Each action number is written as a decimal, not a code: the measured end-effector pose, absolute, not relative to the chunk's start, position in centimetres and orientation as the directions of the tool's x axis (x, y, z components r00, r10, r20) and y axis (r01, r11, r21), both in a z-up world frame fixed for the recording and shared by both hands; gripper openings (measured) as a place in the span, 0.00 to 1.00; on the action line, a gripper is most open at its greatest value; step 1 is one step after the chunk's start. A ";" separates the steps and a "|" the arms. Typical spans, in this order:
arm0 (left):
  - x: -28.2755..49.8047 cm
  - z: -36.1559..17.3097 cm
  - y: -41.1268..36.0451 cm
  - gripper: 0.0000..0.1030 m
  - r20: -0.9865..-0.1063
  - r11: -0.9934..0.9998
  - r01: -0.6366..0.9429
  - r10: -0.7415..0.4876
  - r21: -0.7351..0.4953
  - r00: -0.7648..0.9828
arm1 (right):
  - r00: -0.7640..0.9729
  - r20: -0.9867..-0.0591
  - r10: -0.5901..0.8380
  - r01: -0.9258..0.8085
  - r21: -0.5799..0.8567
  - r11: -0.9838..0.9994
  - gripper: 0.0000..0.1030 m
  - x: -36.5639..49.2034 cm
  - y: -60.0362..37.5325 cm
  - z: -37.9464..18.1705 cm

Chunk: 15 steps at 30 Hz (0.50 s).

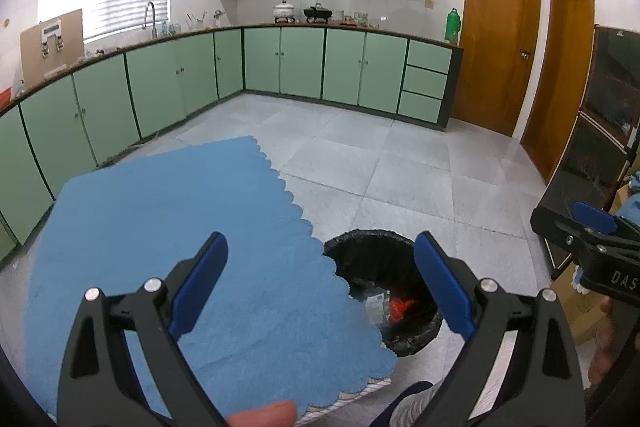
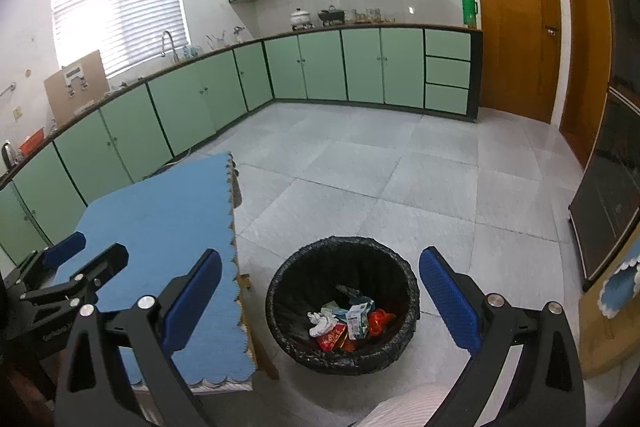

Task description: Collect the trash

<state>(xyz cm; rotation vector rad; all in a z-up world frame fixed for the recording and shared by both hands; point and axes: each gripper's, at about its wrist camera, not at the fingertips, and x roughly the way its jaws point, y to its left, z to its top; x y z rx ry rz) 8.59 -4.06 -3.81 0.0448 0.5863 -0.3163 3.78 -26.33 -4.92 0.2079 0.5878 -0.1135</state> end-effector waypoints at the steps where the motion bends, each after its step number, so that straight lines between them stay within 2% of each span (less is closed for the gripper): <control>1: 8.3 -3.6 -4.0 0.89 -0.543 0.952 0.303 -0.278 -0.044 0.792 | 0.831 -0.554 -0.045 0.160 0.161 0.974 0.94 3.6 -26.2 -4.6; 15: 6.2 -2.1 -3.0 0.89 -0.485 0.957 0.287 -0.275 -0.052 0.830 | 0.864 -0.503 -0.033 0.123 0.147 0.981 0.94 2.5 -24.9 -3.5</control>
